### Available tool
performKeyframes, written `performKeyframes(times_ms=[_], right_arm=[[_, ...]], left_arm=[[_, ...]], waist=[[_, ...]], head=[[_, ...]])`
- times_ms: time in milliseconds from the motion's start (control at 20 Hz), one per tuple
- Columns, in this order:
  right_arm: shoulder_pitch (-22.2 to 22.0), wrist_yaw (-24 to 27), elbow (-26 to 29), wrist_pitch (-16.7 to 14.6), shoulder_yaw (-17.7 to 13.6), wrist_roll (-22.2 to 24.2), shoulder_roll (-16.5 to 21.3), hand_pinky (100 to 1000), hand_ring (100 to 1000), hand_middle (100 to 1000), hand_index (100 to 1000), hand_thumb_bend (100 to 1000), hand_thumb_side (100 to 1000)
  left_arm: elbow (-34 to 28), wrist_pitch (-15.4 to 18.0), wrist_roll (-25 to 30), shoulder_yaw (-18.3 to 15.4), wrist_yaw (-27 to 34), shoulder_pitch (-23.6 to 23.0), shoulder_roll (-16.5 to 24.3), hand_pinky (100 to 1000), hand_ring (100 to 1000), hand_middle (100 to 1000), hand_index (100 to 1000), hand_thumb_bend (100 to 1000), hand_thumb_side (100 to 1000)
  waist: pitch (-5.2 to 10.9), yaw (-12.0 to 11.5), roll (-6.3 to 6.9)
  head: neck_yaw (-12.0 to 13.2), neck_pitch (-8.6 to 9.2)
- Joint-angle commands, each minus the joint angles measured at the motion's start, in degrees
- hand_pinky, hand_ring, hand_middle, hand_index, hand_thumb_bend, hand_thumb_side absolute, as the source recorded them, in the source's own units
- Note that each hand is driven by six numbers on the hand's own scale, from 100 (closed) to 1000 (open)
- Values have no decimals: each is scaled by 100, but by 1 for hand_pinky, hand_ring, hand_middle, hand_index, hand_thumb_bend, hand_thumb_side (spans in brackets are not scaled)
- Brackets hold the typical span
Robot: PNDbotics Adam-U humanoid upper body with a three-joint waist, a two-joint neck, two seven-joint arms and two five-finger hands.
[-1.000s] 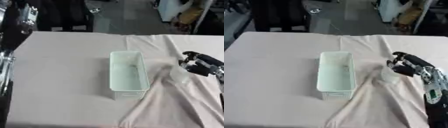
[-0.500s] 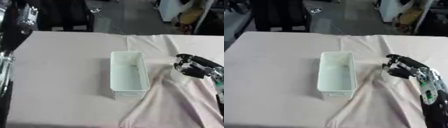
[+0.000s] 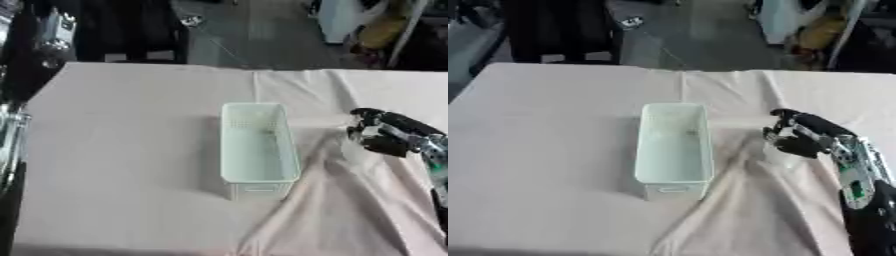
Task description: Pick up objects on the table and place them in the box.
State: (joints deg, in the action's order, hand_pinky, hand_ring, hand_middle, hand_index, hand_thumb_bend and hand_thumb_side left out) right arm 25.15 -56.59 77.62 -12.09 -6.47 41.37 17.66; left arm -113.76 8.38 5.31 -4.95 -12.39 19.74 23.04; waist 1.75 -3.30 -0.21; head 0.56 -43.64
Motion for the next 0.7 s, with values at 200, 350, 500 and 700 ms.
performKeyframes(times_ms=[200,350,500,700], right_arm=[[95,21,-2,-23,20,8,136,1000,1000,1000,653,107,1000],[79,-10,-43,-11,9,6,155,1000,1000,1000,654,101,1000],[67,-43,-68,17,-25,-17,173,1000,1000,1000,654,100,1000],[72,-98,-76,86,-108,-64,191,1000,1000,1000,655,100,1000]], left_arm=[[-83,5,14,-30,-33,104,116,474,595,726,733,100,759],[-83,5,13,-30,-34,104,117,474,595,726,733,100,759],[-83,2,15,-29,-35,103,119,474,595,726,733,100,759],[-83,0,15,-30,-35,101,119,474,595,727,733,100,759]], waist=[[52,-1,2],[51,0,2],[50,4,2],[49,8,6]], head=[[20,50],[20,55],[19,61],[21,68]])
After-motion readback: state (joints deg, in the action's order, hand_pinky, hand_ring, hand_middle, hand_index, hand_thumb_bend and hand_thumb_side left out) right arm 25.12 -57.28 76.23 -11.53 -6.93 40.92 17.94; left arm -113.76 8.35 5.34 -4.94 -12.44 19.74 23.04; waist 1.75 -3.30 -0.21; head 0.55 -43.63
